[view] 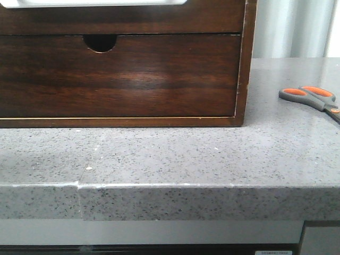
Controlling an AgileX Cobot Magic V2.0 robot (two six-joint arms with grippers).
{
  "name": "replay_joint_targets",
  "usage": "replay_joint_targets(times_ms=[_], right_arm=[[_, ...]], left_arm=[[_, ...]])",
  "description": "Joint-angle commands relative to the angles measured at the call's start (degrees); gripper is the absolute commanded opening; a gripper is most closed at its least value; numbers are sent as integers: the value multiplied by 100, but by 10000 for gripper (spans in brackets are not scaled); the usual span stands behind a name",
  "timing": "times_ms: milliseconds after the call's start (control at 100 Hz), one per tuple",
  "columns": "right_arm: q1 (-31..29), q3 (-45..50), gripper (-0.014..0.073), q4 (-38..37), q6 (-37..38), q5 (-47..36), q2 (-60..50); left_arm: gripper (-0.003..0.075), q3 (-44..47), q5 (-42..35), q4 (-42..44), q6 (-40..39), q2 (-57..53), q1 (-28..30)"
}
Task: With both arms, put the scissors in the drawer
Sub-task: 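Grasp the white drawer handle with the left gripper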
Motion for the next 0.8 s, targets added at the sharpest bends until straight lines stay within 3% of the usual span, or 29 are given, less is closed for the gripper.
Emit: replay_joint_targets(times_ms=[0,90,390,790], right_arm=[[53,-209,363,-17,-55,-522,95],[86,-209,363,-17,-55,-522,95],[86,-209,363,-17,-55,-511,95],[86,-209,363,-17,-55,-511,95]], left_arm=[[344,-201,-206,-1428,264,297,-150],[344,-201,-289,-1835,290,533,-353],[344,-543,-188,-1835,306,1031,-892],[344,-937,-280,-1835,306,1884,-909]])
